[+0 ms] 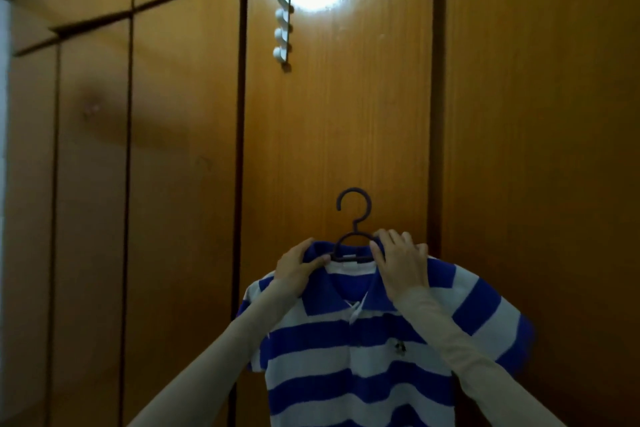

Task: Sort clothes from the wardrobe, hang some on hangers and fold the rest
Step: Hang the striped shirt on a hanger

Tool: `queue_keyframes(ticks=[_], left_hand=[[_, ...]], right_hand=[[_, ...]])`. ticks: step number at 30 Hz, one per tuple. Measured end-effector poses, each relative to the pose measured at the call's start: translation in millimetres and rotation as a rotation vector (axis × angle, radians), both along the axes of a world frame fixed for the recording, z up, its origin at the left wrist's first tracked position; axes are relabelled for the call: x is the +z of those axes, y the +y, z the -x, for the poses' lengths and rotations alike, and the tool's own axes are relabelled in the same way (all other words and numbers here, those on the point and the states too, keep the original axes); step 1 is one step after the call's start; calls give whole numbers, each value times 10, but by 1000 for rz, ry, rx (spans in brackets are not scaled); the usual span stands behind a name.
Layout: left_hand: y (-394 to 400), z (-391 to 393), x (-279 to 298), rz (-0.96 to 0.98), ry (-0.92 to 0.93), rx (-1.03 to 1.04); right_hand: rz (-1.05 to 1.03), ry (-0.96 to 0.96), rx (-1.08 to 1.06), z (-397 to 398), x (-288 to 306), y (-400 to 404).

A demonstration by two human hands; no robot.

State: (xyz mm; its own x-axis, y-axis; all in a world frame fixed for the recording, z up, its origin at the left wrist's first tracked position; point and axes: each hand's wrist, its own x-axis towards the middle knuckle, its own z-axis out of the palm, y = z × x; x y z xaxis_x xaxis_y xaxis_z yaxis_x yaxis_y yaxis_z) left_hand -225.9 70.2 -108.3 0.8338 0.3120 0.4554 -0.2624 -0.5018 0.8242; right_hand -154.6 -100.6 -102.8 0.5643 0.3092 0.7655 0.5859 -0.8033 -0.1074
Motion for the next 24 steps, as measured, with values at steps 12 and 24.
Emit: queue_keyframes(ticks=[12,24], left_hand=[[1310,-541,549,37,-171,-16],[2437,-1047,2331,-443,-494,161]], right_hand=[[-143,-132,127,-335,762,1252],[-351,-312,125,-719,2379,2423]])
